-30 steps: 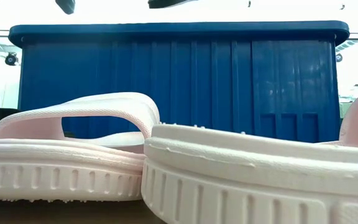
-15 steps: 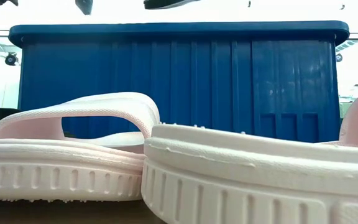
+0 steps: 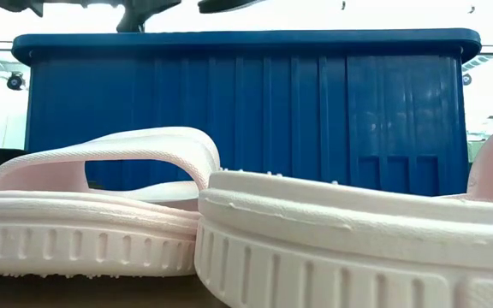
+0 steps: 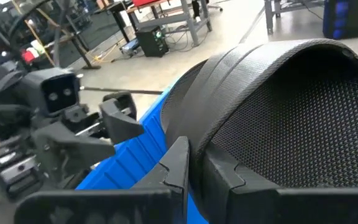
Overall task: Pick and place slides into bin
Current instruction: Put the black slide into the blue bin
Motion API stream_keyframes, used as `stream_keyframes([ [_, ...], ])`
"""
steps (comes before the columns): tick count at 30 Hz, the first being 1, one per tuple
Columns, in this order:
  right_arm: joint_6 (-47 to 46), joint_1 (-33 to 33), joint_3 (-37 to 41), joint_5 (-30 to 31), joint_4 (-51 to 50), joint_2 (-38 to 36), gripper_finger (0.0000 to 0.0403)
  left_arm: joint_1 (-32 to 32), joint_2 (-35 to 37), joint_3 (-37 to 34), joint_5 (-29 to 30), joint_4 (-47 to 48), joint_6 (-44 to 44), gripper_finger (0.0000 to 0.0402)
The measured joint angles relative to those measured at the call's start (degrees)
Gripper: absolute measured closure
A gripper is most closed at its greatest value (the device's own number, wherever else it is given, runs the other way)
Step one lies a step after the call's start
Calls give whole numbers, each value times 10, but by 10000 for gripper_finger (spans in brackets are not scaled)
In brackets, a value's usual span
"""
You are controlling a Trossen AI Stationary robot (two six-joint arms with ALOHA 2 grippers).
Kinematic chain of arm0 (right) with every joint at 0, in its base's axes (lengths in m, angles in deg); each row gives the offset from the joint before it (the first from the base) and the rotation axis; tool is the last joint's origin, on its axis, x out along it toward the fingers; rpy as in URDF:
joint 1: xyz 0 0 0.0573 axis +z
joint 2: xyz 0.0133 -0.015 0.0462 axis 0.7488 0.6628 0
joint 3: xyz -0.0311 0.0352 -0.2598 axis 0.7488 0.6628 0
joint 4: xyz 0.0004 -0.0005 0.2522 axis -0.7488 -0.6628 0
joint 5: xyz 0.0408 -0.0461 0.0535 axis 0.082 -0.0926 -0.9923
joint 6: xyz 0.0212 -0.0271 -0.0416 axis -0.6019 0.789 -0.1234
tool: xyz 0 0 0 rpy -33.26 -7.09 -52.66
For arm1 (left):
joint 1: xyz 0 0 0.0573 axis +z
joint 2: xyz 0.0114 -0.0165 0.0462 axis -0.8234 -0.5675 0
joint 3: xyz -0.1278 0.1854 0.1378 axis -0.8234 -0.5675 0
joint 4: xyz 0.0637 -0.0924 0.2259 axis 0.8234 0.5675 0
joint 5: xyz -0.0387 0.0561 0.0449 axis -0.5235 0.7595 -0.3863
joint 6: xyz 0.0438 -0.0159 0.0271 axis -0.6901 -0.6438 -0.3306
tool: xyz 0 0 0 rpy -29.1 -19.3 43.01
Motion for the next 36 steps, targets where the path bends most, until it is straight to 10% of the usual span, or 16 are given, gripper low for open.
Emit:
stream_keyframes([
  [36, 77, 6, 0, -67, 47, 0, 382, 36, -63, -3, -15, -99, 231, 212],
])
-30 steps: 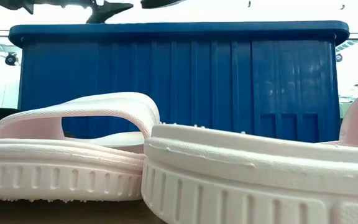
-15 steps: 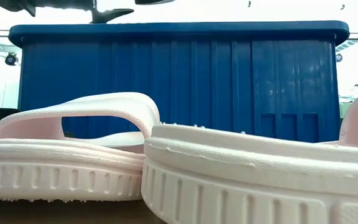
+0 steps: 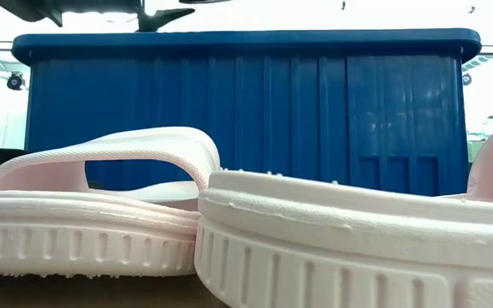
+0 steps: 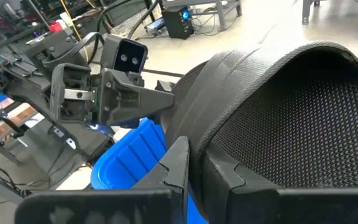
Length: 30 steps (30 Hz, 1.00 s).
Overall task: Pick and place slides into bin
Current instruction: Put the black slide into the blue bin
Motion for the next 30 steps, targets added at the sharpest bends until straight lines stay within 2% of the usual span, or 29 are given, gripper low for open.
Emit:
stream_keyframes([
  [20, 0, 0, 0, 0, 18, 0, 382, 0, -24, 0, -3, -29, -1, 215],
  [24, 0, 0, 0, 0, 19, 0, 382, 0, -24, 0, -6, -28, -1, 241],
  [30, 4, 0, 0, -2, 30, 0, 382, 0, -24, 0, -20, -30, -3, 308],
])
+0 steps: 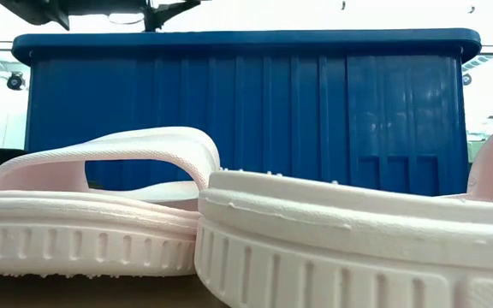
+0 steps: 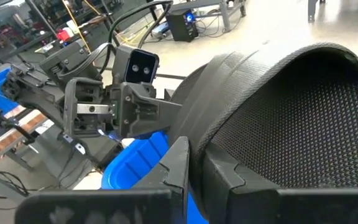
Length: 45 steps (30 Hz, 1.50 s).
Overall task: Pick and place slides into bin
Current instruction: Put the black slide into the blue bin
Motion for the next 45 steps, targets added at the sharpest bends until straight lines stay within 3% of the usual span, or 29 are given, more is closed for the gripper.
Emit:
stream_keyframes([
  [6, 2, 1, 0, -6, 0, 0, 382, 0, 1, 0, -19, -1, -14, 371],
  [24, 5, 0, 0, -13, 1, 0, 377, 7, 4, 0, -35, -5, -13, 372],
  [45, 39, -1, 0, -27, -4, -5, 336, 16, 14, -4, -39, -5, -23, 373],
])
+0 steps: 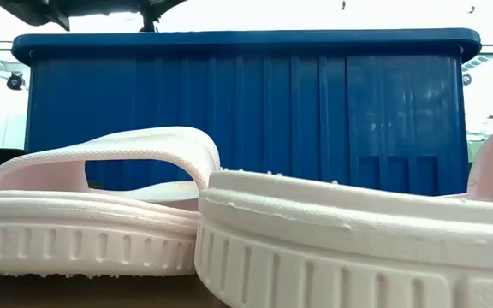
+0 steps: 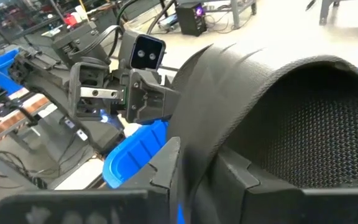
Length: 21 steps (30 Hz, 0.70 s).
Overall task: Pick and place slides into bin
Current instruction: Put the black slide into the blue bin
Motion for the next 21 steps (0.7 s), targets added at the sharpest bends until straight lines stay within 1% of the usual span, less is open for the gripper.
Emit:
stream_keyframes([
  [4, 2, 0, 0, -11, -5, -9, 333, 9, 7, -5, 0, 0, 4, 373],
  [12, 2, 2, -1, -30, -48, -25, 333, 20, 24, -6, 1, 5, 6, 374],
  [21, 30, 3, -1, -30, -48, -40, 335, 26, 35, -6, 0, 4, 6, 374],
])
